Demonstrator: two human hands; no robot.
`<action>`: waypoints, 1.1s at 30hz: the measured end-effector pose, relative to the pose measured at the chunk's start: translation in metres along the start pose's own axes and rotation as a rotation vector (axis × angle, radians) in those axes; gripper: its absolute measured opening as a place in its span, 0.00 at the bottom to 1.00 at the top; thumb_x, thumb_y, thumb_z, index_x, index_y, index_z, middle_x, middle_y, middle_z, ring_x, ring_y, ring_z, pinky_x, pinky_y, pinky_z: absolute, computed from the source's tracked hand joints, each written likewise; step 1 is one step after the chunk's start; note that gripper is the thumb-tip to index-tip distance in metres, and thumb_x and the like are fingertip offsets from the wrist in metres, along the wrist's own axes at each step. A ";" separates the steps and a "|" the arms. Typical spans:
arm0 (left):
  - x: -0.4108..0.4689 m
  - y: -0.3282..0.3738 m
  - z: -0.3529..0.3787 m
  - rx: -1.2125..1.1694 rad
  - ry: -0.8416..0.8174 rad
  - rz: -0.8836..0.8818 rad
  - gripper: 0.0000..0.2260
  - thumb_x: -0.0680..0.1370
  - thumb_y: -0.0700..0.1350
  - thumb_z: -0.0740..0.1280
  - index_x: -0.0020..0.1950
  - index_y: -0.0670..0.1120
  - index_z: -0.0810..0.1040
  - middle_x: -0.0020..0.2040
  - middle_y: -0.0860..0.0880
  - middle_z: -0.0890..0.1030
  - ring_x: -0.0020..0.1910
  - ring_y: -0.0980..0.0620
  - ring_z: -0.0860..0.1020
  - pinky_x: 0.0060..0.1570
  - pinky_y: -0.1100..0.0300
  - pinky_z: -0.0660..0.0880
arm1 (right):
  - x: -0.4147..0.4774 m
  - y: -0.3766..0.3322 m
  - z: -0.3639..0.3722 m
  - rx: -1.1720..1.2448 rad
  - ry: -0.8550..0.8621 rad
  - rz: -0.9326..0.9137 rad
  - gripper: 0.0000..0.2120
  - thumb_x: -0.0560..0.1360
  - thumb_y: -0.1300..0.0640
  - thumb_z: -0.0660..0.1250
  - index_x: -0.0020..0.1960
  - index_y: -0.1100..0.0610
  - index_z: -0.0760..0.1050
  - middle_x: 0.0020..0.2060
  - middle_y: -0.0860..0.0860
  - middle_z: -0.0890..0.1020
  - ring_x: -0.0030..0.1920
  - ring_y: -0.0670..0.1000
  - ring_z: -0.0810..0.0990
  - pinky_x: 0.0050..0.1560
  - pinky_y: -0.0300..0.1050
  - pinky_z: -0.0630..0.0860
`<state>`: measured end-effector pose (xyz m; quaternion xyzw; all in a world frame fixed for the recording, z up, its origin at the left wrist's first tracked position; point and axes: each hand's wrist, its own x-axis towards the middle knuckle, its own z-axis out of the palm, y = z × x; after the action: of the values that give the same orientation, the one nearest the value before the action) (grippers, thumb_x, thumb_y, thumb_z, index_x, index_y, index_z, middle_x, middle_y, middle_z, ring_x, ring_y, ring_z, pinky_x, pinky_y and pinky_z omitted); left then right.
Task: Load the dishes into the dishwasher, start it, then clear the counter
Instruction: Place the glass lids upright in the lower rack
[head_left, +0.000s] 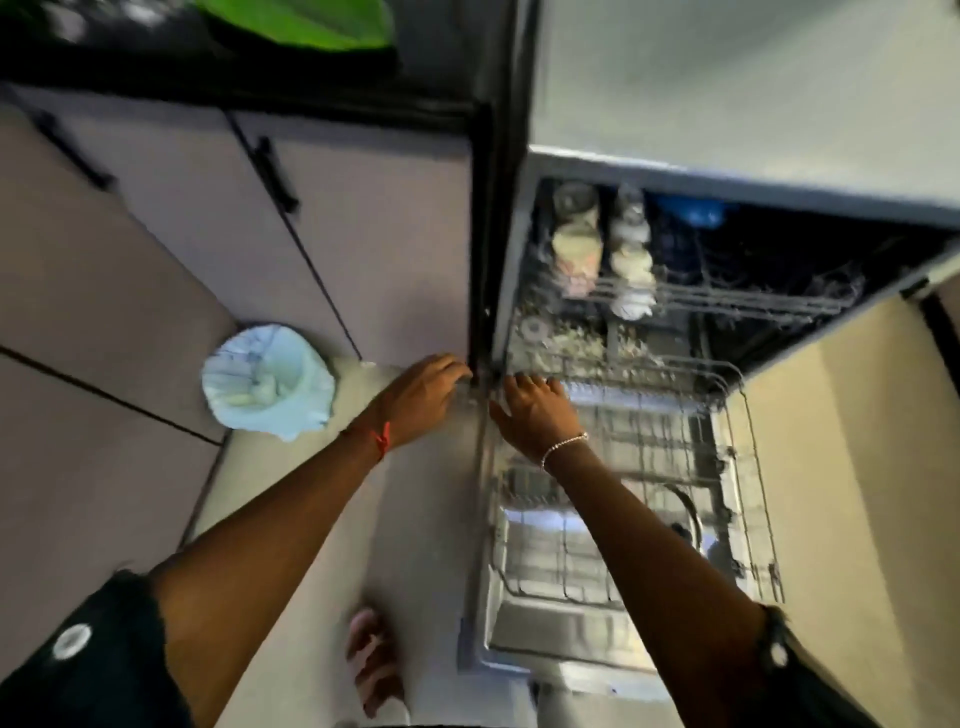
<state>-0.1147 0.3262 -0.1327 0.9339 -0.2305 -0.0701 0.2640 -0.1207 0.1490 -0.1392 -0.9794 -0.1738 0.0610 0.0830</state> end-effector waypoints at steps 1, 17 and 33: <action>-0.014 -0.011 -0.031 0.028 0.020 0.011 0.18 0.68 0.37 0.53 0.49 0.33 0.78 0.47 0.34 0.80 0.49 0.42 0.78 0.55 0.59 0.64 | 0.014 -0.026 -0.021 -0.002 0.008 -0.047 0.13 0.69 0.54 0.64 0.41 0.64 0.78 0.36 0.61 0.81 0.37 0.61 0.81 0.42 0.54 0.76; -0.186 -0.116 -0.425 0.327 0.488 -0.318 0.12 0.75 0.34 0.60 0.57 0.39 0.77 0.56 0.41 0.77 0.58 0.44 0.74 0.57 0.57 0.67 | 0.195 -0.333 -0.269 -0.126 0.059 -0.520 0.15 0.77 0.53 0.59 0.52 0.64 0.75 0.53 0.64 0.78 0.55 0.62 0.76 0.52 0.51 0.71; -0.129 -0.273 -0.569 0.278 0.519 -0.586 0.19 0.70 0.44 0.56 0.56 0.40 0.78 0.56 0.40 0.79 0.55 0.42 0.77 0.53 0.50 0.74 | 0.445 -0.423 -0.333 0.063 -0.075 -0.554 0.12 0.76 0.56 0.62 0.48 0.65 0.77 0.47 0.63 0.79 0.47 0.60 0.79 0.48 0.47 0.73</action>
<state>0.0221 0.8546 0.2088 0.9735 0.1121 0.1273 0.1536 0.2040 0.6501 0.2238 -0.8886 -0.4357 0.0778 0.1203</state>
